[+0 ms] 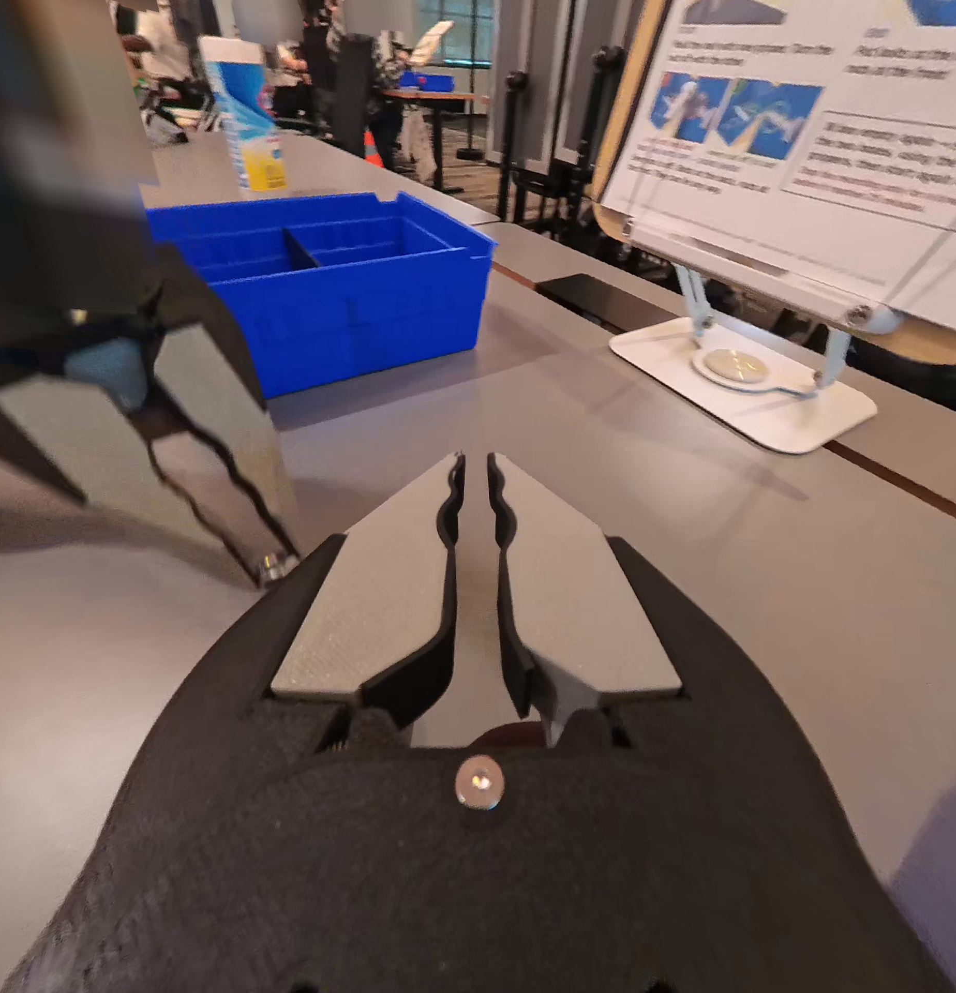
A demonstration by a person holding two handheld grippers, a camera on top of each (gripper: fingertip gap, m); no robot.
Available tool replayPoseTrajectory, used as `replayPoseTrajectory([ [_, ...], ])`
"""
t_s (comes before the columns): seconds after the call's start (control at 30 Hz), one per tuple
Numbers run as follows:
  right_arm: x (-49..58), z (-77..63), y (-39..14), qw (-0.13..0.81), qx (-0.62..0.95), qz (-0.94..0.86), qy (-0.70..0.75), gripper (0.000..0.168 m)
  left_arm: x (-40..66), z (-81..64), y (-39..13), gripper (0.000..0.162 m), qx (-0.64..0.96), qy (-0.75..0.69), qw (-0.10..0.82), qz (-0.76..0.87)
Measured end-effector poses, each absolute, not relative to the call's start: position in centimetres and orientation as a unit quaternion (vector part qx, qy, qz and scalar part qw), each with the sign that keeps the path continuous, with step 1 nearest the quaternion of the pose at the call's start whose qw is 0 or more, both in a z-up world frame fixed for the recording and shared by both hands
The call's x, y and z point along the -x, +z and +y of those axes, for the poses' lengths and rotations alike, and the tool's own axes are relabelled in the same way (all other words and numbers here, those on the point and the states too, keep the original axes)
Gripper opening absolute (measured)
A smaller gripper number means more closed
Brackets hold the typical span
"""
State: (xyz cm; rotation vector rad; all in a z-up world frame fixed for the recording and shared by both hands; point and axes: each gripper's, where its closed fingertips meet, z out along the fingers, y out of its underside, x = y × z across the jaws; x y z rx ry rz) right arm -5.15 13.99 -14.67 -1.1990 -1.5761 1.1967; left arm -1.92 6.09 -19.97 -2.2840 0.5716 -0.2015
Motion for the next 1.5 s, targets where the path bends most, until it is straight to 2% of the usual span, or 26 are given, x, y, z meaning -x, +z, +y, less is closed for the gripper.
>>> replayPoseTrajectory([
  [0.33,5.2,16.5,-15.3,0.389,0.532,-0.582,0.476,0.006,-0.1,12.6,-26.1,0.015,0.906,0.04,0.407,0.111],
  [0.5,5.2,15.9,-15.7,0.375,0.525,-0.597,0.477,0.008,0.5,12.0,-23.1,0.019,0.887,0.042,0.451,0.096],
  [0.63,5.4,13.3,-16.9,0.312,0.508,-0.633,0.493,0.018,2.7,8.8,-20.9,0.021,0.88,0.037,0.463,0.102],
  [0.77,6.0,10.4,-18.7,0.299,0.477,-0.681,0.469,0.028,6.4,6.2,-19.4,0.023,0.871,-0.002,0.488,0.053],
  [0.83,6.4,9.7,-20.0,0.302,0.473,-0.701,0.441,0.027,6.4,5.1,-19.8,0.023,0.869,-0.046,0.49,0.053],
  [1.0,7.3,9.8,-23.2,0.287,0.491,-0.726,0.385,0.026,7.7,4.7,-21.9,0.03,0.874,-0.038,0.482,0.057],
  [1.1,7.7,9.8,-23.9,0.273,0.499,-0.728,0.383,0.007,7.5,5.5,-22.4,0.031,0.873,-0.047,0.481,0.069],
  [1.27,7.8,9.7,-23.3,0.246,0.506,-0.716,0.413,0.006,7.0,7.5,-22.6,0.031,0.864,-0.071,0.488,0.105],
  [1.33,7.6,9.3,-22.2,0.232,0.504,-0.698,0.453,0.006,6.8,8.2,-22.6,0.025,0.858,-0.09,0.494,0.111],
  [1.5,7.0,8.7,-20.2,0.2,0.497,-0.668,0.517,0.006,5.4,8.5,-21.2,0.019,0.829,-0.168,0.522,0.111],
])
